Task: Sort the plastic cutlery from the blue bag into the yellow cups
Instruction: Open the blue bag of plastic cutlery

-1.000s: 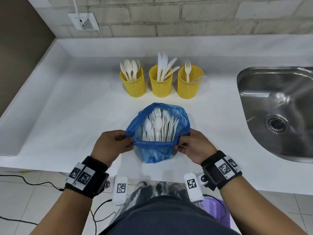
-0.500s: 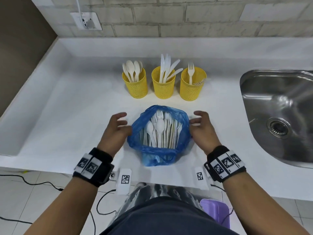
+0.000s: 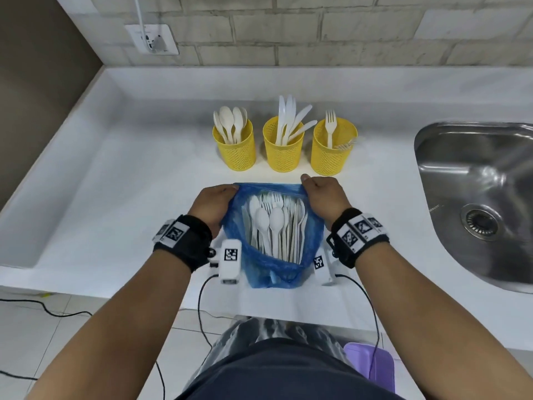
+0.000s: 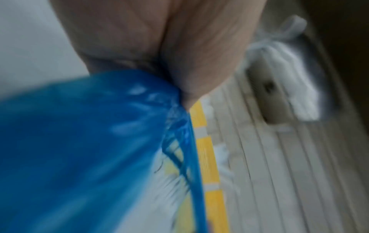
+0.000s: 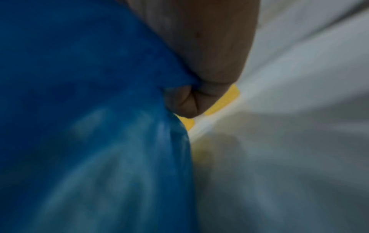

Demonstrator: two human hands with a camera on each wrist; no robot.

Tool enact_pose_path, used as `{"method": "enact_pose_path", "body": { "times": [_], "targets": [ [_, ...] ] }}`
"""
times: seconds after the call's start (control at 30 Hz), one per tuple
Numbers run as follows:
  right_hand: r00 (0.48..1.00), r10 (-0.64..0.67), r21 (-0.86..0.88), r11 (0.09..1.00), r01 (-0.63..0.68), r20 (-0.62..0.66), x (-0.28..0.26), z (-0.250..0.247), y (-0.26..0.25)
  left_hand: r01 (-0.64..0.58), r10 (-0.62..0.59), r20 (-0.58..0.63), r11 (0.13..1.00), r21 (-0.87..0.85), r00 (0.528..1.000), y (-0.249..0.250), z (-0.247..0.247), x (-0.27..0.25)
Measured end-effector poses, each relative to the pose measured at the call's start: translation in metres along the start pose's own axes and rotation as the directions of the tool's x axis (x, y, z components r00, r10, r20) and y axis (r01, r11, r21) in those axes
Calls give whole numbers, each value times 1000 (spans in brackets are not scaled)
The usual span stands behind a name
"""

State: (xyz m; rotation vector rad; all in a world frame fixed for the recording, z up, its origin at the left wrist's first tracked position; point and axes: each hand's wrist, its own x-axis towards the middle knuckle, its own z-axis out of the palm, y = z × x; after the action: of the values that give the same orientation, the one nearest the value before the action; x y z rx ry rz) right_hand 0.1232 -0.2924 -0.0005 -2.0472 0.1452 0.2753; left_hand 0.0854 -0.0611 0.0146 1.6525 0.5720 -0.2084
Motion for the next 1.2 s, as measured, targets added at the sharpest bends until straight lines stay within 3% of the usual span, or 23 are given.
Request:
{"method": "enact_pose_path", "body": {
  "times": [0.07, 0.17, 0.3, 0.33, 0.37, 0.43, 0.47, 0.57, 0.63, 0.67, 0.7, 0.77, 0.83, 0.87, 1.0, 1.1, 1.2],
  "targets": [
    [974, 221, 207, 952, -225, 40, 14, 5, 7, 179, -164, 86, 960, -217, 983, -4, 1, 6],
    [914, 392, 277, 872, -404, 99, 30, 11, 22, 252, -221, 162, 946, -205, 962, -9, 6, 11],
    [910, 395, 280, 865, -415, 128, 32, 7, 19, 344, -277, 240, 886, -311, 930, -9, 3, 6],
    [925, 363, 262, 887, -380, 112, 30, 5, 17, 381, -317, 225, 852, -360, 921, -8, 0, 4],
    [943, 320, 224, 916, -333, 93, 26, 2, 15, 369, -330, 171, 872, -321, 928, -7, -2, 5],
    [974, 215, 102, 970, -221, 67, 14, -3, 11, 151, -154, 54, 986, 65, 987, -8, -8, 6],
    [986, 149, 37, 988, -153, 75, 5, -4, 10, -8, 0, 32, 965, 264, 999, -10, -10, 4],
    [982, -95, -216, 968, 129, 161, -9, -6, 14, -333, 317, 134, 741, 583, 939, -11, -12, 3],
    [962, -207, -338, 905, 257, 177, -11, -4, 14, -406, 415, 158, 623, 669, 896, -7, -9, 3],
    [963, -221, -324, 910, 260, 152, -9, -3, 14, -408, 432, 148, 607, 682, 890, -5, -8, 4],
    [973, -198, -259, 940, 224, 121, -7, -2, 15, -389, 420, 128, 625, 677, 898, -5, -7, 8],
    [996, -37, -10, 999, 38, 80, 1, -1, 18, -300, 287, 117, 755, 583, 951, -3, -4, 15],
    [991, 105, 171, 978, -119, 87, 7, 1, 23, -141, 103, 111, 891, 432, 988, -3, -2, 20],
    [988, 125, 168, 976, -138, 86, 10, 3, 23, -87, 46, 108, 909, 407, 993, -3, 0, 22],
    [990, 120, -19, 993, -119, 70, 6, -1, 9, -76, 75, 25, 836, 543, 997, -1, 1, 21],
    [989, 150, -111, 982, -150, -6, -14, -15, 13, -5, 53, -72, 836, 549, 996, -5, -12, -2],
    [986, 166, -275, 948, -159, 1, -48, -28, 16, 11, 27, -46, 730, 684, 999, -16, -25, -37]
  ]
}}
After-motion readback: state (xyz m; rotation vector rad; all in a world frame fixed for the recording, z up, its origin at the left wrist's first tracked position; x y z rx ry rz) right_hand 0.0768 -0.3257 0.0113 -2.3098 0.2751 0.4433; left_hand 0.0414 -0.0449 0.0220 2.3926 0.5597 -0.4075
